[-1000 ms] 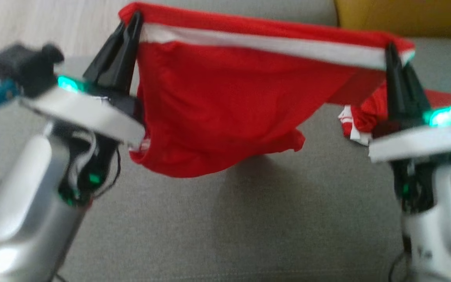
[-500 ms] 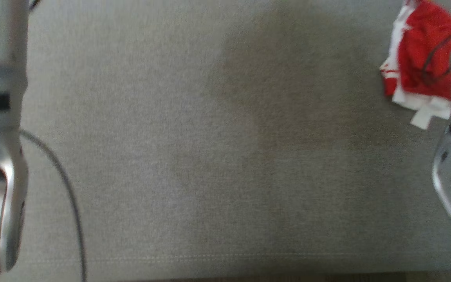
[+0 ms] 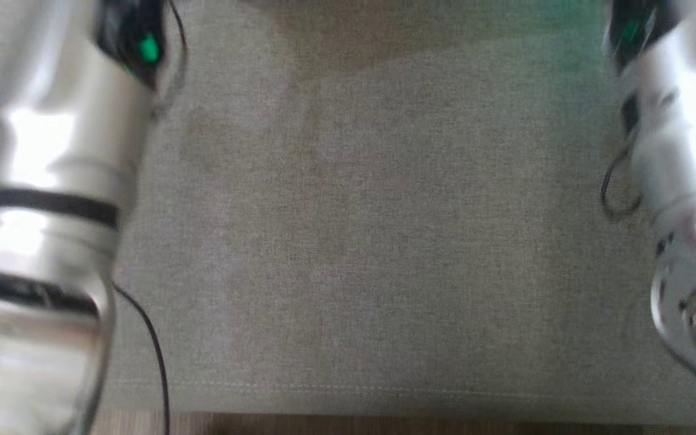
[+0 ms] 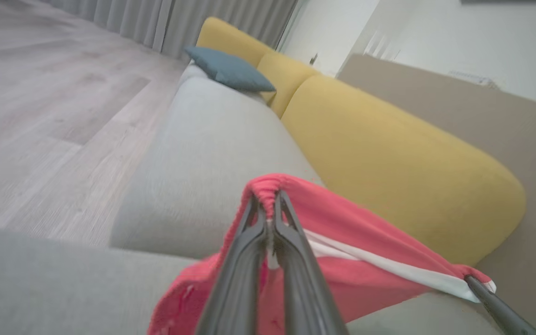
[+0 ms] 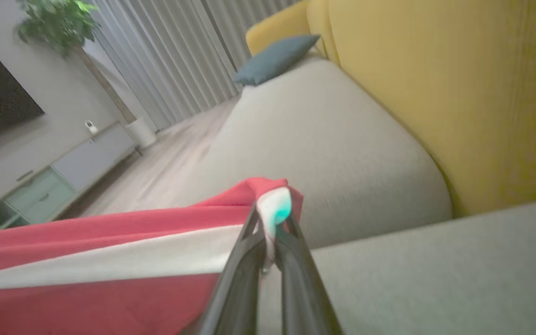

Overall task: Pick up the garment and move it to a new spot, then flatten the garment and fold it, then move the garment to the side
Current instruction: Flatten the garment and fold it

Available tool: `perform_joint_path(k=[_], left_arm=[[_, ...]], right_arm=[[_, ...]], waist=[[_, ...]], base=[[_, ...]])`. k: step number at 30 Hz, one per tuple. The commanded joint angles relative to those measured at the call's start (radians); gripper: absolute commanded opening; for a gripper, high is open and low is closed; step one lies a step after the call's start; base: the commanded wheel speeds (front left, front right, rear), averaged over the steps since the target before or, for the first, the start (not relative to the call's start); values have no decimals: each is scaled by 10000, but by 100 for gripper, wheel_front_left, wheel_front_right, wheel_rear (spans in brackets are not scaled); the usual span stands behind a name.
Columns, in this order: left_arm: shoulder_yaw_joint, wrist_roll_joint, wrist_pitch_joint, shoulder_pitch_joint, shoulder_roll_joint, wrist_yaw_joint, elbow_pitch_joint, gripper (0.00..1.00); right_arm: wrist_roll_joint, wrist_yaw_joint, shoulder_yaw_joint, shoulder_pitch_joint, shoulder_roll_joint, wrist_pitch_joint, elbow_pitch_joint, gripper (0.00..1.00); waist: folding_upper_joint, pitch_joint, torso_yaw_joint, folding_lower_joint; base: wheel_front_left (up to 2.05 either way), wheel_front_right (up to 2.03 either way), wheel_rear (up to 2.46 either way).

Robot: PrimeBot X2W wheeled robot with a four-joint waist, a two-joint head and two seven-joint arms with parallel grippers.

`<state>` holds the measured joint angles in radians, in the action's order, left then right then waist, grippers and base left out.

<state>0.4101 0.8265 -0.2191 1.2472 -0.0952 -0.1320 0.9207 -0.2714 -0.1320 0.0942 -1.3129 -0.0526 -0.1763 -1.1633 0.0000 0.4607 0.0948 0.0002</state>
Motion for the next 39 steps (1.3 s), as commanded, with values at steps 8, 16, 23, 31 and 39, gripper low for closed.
perform_joint_path(k=[8,16,23,31,39], left_arm=[[1561,357,-280,-2174,-742,16,-703,0],[3676,422,-280,-4043,-1408,15,-1324,0],[4783,388,-316,-5120,-1807,14,-1591,0],[5416,316,-362,-6222,-2084,14,-2170,0],[5808,457,-39,-7628,-2653,275,-3601,0]], right_arm=[[-38,13,-1083,1307,-218,806,-737,0],[-617,13,-2526,2886,-904,1925,-623,0],[-1770,13,-4150,4483,-1646,3163,450,0],[-3772,13,-5991,6405,-2997,4957,2558,0],[-5563,13,-7139,8127,-4526,6829,4592,0]], waist=[[0,-909,11,-2],[0,-2042,44,-2],[0,-3041,48,-2],[0,-4079,168,-2],[0,-5077,182,-2]], base=[[0,0,0],[0,0,0],[0,0,0],[0,0,0],[0,0,0]])
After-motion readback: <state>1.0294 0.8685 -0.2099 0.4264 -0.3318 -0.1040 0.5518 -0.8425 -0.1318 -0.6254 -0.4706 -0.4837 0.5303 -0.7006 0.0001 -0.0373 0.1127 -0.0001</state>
